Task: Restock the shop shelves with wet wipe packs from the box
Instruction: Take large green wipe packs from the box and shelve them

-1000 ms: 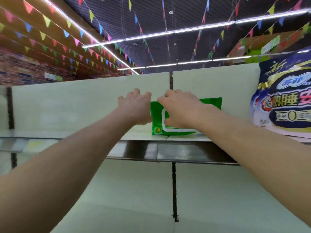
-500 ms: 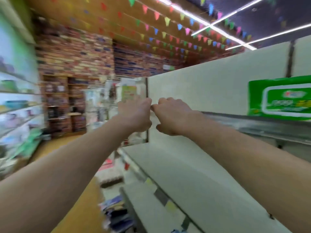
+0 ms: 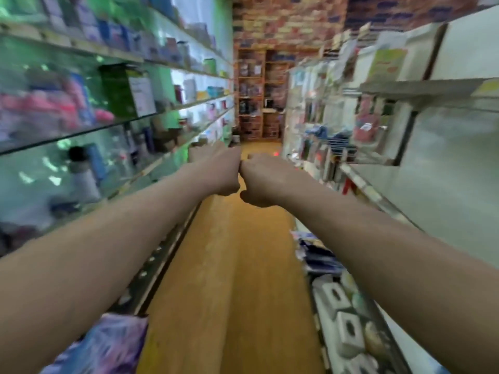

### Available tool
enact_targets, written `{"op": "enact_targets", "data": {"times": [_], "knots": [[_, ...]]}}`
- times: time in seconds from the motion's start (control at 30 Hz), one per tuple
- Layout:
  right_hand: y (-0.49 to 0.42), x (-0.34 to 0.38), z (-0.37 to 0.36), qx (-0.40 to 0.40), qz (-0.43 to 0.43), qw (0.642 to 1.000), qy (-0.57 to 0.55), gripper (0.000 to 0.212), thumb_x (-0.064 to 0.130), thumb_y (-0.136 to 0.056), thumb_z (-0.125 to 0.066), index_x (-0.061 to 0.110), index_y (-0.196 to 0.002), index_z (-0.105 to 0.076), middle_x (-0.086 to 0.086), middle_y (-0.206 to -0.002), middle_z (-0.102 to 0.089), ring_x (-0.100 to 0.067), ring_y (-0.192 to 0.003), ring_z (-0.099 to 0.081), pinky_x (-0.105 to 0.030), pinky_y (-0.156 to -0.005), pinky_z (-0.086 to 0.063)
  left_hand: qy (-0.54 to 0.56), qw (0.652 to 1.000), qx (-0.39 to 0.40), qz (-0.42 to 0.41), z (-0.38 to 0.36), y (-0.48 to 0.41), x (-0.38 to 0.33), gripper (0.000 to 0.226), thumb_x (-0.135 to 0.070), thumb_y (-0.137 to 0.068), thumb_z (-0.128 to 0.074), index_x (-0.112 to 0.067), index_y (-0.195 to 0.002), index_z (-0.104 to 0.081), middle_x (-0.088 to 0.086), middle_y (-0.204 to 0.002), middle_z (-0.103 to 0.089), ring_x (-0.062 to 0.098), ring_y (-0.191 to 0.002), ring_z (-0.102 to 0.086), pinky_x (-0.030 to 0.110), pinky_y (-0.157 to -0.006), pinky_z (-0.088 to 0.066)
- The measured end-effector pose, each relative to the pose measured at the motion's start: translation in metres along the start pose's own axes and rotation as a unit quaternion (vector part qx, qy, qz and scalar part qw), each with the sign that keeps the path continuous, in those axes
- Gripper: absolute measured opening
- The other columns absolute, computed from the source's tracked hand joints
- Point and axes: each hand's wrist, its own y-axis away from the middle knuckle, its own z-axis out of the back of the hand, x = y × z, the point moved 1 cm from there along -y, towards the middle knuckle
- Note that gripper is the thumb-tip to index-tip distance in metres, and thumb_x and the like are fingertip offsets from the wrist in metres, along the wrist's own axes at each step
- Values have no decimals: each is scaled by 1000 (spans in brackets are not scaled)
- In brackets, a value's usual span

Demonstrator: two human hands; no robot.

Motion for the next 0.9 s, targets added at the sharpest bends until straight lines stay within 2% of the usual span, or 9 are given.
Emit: {"op": "enact_targets", "data": {"times": [0.13,0.33,0.43,0.6,0.7,0.8,0.9], "knots": [[-21,86,-24,36,62,996,-47,42,28,-93,-59,14,-131,-47,-10,-131,-46,-30,-120,-44,-37,-84,-39,-9,996,45,70,-28,52,77,40,-35,-84,-66,-26,-119,-50,6,-119,-52,28,-111,-53,44,-83,-41],[-35,198,-42,70,121,987,-76,50,28,-91,-59,18,-138,-43,-11,-134,-45,-32,-121,-45,-42,-95,-42,-32,984,113,133,-53,122,170,42,-32,-88,-59,-23,-127,-45,10,-129,-46,33,-119,-50,46,-93,-39],[-36,241,-50,74,140,983,-88,47,26,-91,-57,16,-135,-45,-12,-131,-47,-31,-118,-46,-41,-91,-43,-41,977,140,156,-65,151,209,47,-34,-88,-60,-23,-130,-43,10,-133,-45,32,-122,-48,43,-93,-39],[-37,303,-67,92,171,976,-102,41,23,-93,-53,16,-133,-48,-9,-130,-49,-28,-116,-48,-34,-78,-38,-39,966,171,190,-92,197,266,42,-32,-87,-61,-22,-124,-46,8,-133,-47,31,-120,-50,39,-87,-39],[-35,333,-82,118,184,969,-115,40,25,-94,-51,14,-132,-46,-10,-131,-47,-29,-117,-47,-36,-84,-41,-17,960,188,205,-115,217,289,42,-31,-88,-60,-22,-126,-46,7,-130,-48,30,-118,-51,39,-89,-39],[-32,359,-107,149,192,964,-111,35,26,-92,-54,13,-125,-51,-11,-125,-49,-32,-111,-51,-39,-84,-45,10,951,219,216,-150,234,304,39,-36,-87,-60,-22,-121,-50,8,-124,-51,31,-113,-54,38,-85,-42],[-27,379,-136,188,206,954,-110,40,26,-91,-57,13,-129,-50,-12,-128,-49,-32,-116,-50,-38,-89,-44,36,936,254,239,-186,253,313,37,-43,-88,-58,-22,-117,-53,8,-123,-53,30,-113,-54,40,-85,-43]]}}
